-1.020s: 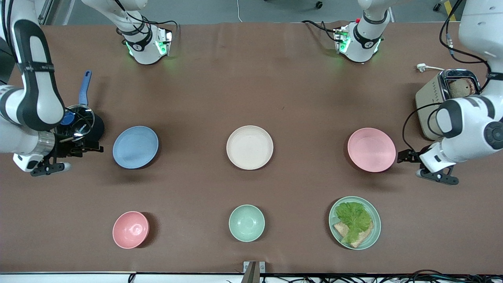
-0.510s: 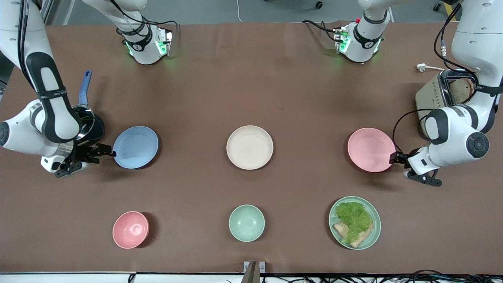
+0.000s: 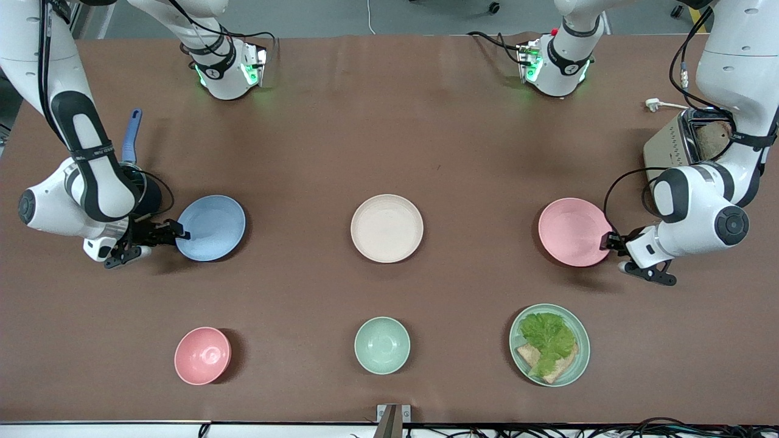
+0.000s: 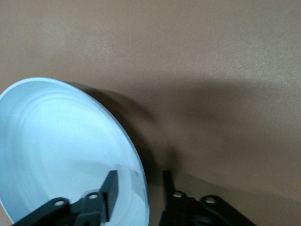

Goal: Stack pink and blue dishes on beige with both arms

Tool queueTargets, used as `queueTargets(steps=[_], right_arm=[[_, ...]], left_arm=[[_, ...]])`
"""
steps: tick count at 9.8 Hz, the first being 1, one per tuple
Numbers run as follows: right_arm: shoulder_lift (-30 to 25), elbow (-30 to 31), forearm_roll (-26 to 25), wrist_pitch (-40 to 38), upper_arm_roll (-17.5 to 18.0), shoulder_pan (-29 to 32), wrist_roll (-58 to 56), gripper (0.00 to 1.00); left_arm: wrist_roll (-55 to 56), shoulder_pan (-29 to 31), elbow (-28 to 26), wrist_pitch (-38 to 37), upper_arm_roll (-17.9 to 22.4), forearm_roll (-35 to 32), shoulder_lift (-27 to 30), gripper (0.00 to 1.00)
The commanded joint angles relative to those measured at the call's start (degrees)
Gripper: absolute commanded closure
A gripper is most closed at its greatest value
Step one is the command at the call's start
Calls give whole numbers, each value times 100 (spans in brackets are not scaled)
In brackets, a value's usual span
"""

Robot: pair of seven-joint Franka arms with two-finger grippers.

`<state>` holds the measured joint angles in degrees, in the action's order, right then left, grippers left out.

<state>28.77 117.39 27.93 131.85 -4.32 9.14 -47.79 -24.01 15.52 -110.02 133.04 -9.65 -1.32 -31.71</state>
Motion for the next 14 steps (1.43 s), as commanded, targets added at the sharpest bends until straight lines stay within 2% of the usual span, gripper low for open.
queueTargets(steps=[1, 2, 3, 4, 5, 7, 9, 11, 13, 14], right_arm=[[-135, 170, 186, -10, 27, 87, -109, 99], [-135, 118, 412, -228, 19, 96, -152, 100], [-144, -13, 467, -422, 1, 79, -91, 100], [-144, -153, 467, -528, -199, -8, -64, 100], [-153, -468, 467, -964, -367, -61, 32, 100], [-153, -1599, 371, -2586, -727, -71, 643, 100], [-179, -2358, 56, -3304, -729, -79, 1662, 100], [-249, -2484, 45, -3500, -702, -272, 2106, 100], [-328, -2449, 63, -3447, -537, -509, 2692, 100], [-407, -2396, 72, -3273, -239, -536, 3079, 100]], left_arm=[[-104, -13, 6, -102, -37, -70, -116, 75], [-87, -22, 7, -111, -45, -70, -116, 84], [-69, -14, 7, -120, -98, -61, -99, 97], [-52, -5, 15, -138, -116, -70, -64, 100], [-51, 39, 76, -138, -212, 0, 6, 100], [227, 22, 86, -460, -475, 253, 348, 100], [1716, -5, 77, -691, -1228, 370, 525, 100], [2948, -135, 94, -692, -1967, 326, 517, 100], [4310, -1028, 217, -639, -2050, 256, 465, 100], [4900, -1398, 235, -430, -2049, 29, 438, 100]])
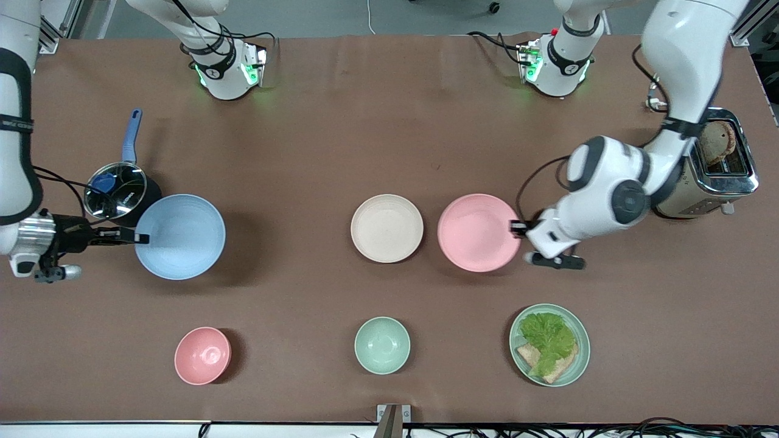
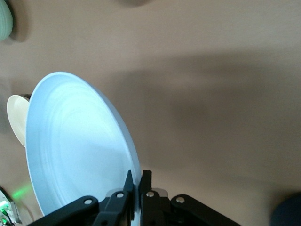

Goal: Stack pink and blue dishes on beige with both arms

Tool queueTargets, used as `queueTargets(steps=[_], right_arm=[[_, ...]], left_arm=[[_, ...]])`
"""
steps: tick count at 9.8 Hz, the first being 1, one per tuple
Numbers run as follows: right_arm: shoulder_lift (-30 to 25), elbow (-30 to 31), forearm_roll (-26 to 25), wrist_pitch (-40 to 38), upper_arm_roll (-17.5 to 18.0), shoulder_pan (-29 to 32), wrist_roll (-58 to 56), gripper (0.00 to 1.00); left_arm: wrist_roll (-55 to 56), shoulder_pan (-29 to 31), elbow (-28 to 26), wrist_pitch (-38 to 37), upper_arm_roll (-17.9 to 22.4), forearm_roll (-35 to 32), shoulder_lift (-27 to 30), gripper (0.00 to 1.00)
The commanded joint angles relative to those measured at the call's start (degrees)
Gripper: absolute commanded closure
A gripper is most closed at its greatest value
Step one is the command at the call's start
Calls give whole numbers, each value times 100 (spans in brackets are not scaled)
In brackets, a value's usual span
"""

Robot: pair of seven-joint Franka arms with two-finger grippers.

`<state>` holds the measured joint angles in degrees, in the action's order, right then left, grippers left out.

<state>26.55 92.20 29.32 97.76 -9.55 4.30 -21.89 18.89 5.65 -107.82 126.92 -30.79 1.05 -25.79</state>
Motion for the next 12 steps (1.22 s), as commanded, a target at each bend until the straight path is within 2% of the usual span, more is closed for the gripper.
queueTargets(steps=[1, 2, 4, 6, 10, 11, 12], right_arm=[[-246, 280, -84, 460, 565, -95, 798, 100], [-334, 507, -84, 864, 803, -200, 992, 100], [-475, 921, -93, 1419, 1234, -289, 1510, 100], [-607, 1299, -93, 1894, 1699, -298, 1976, 100], [-598, 1827, -84, 2720, 2333, -315, 2470, 99], [-598, 1941, -32, 2914, 2517, -315, 2488, 99], [-598, 2021, -31, 3029, 2615, -315, 2662, 99]], left_arm=[[1234, -738, 59, 375, 65, -454, -311, 100], [1684, -1045, 156, 516, 73, -726, -460, 100], [2160, -1285, 253, 850, 65, -1255, -785, 100], [2390, -1627, 332, 1263, 91, -1309, -1102, 100], [2541, -1805, 570, 1309, 144, -1309, -1393, 96], [2541, -1796, 570, 1309, 144, -1309, -1393, 90], [2549, -1787, 578, 1309, 144, -1300, -1393, 65]])
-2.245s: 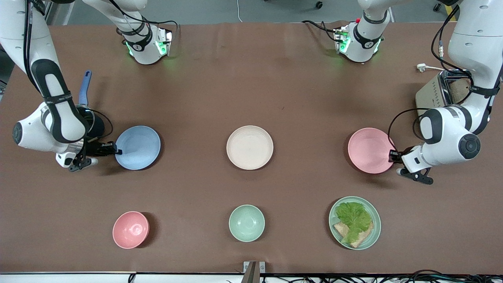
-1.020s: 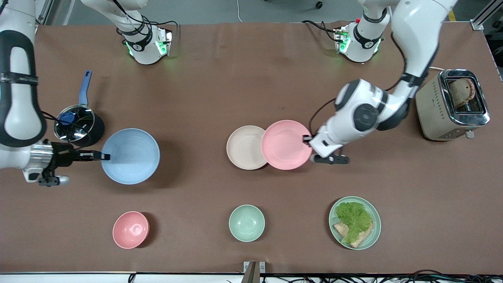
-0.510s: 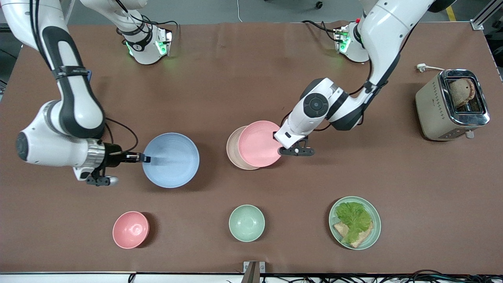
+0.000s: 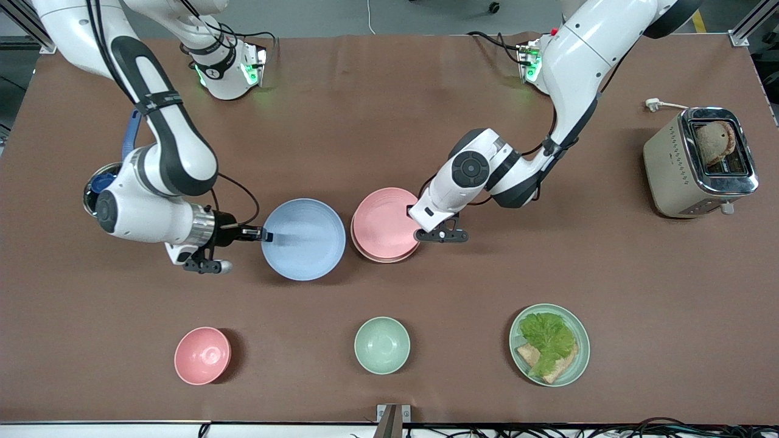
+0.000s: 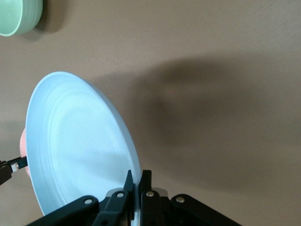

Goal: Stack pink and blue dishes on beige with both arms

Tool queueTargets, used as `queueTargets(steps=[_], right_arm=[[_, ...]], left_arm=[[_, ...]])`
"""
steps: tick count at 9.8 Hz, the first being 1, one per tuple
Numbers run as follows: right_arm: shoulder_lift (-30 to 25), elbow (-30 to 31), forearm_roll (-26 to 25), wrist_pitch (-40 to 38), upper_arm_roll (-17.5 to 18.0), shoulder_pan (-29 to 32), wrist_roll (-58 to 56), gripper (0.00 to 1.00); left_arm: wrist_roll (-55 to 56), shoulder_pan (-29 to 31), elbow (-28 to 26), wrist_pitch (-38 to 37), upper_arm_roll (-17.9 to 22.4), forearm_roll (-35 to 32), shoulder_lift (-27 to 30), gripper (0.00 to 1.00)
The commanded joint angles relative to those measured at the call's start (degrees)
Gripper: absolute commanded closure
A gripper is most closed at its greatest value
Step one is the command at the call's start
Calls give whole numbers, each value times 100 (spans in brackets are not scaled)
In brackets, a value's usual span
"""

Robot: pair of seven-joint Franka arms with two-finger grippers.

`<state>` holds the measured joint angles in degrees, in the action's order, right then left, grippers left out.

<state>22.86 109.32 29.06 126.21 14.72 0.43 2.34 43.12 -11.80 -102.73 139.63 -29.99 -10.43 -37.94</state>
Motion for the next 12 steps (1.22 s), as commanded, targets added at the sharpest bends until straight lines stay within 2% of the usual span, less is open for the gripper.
queueTargets(steps=[1, 2, 3, 4, 6, 8, 10, 12], right_arm=[[-230, 318, -6, 193, 285, 71, 319, 99], [-230, 318, -6, 193, 347, 62, 450, 99], [-221, 327, 3, 211, 478, 1, 625, 99], [-195, 336, -6, 350, 610, -25, 888, 99], [-177, 423, -6, 885, 769, -305, 1267, 98], [68, 450, -6, 1613, 962, -552, 1636, 98], [332, 502, -6, 2125, 1068, -684, 1664, 98], [386, 800, 3, 2626, 1077, -825, 1673, 98]], left_arm=[[135, 28, 78, 30, 64, -161, -109, 23], [100, 124, 113, -75, 72, -170, 74, 0], [65, 378, 183, -441, 72, -179, 398, 0], [-83, 667, 497, -1072, 64, -179, 758, 0], [-871, 1178, 1479, -2573, 46, -170, 1147, 0], [-1575, 1652, 2194, -3570, 63, -170, 1445, 0], [-2208, 2223, 2258, -3906, 11, -100, 2059, 0], [-2596, 2392, 2266, -4529, 11, -56, 2622, 0]])
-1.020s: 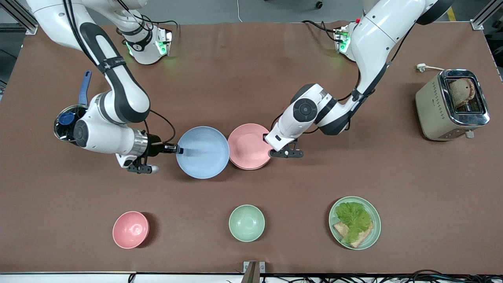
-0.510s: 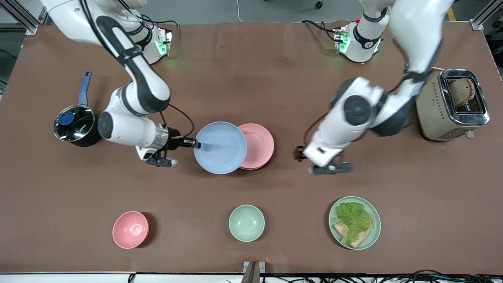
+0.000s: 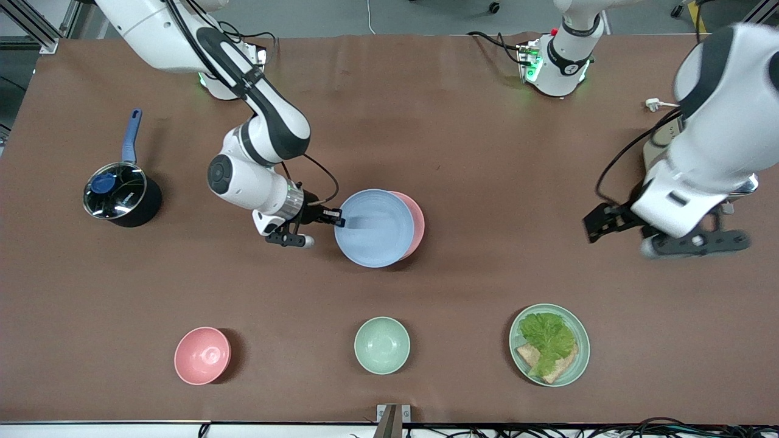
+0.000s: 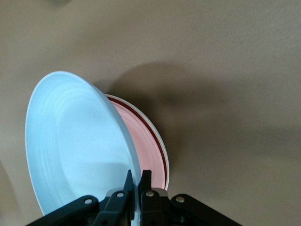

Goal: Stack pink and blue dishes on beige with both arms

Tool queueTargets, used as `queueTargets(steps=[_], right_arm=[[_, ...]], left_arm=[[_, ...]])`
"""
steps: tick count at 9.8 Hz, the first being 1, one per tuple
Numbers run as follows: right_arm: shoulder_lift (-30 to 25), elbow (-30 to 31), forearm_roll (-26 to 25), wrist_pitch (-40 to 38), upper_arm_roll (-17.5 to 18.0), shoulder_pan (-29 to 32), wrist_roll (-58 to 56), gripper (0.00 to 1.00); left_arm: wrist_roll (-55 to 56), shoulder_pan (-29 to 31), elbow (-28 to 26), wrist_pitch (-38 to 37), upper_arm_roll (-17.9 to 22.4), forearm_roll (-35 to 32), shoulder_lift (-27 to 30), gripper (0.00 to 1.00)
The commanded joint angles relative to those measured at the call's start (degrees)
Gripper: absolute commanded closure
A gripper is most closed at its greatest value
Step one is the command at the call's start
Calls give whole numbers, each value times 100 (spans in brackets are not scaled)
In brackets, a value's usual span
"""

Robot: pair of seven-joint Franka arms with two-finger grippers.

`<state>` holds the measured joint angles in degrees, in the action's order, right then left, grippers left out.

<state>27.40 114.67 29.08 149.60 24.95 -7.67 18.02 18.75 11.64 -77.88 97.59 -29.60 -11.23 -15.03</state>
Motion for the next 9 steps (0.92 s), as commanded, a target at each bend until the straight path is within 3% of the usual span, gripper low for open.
queueTargets(steps=[1, 2, 6, 8, 9], right_arm=[[-68, 370, 1, 315, 54, -68, 105, 97], [-68, 424, 1, 350, 63, -112, 105, 97], [124, 433, -8, 711, 63, -165, 97, 93], [143, 433, -8, 711, 63, -165, 97, 77], [143, 433, -8, 693, 54, -174, 97, 69]], left_arm=[[-326, 188, -219, -477, -29, 251, 603, 0], [-519, 233, -237, -652, 32, 488, 797, 0], [-977, -450, -920, -1075, 1261, 1000, 1694, 0], [-1521, -1011, -1290, -1084, 2032, 1018, 2028, 0], [-1532, -1127, -1465, -1084, 2176, 1018, 2195, 0]])
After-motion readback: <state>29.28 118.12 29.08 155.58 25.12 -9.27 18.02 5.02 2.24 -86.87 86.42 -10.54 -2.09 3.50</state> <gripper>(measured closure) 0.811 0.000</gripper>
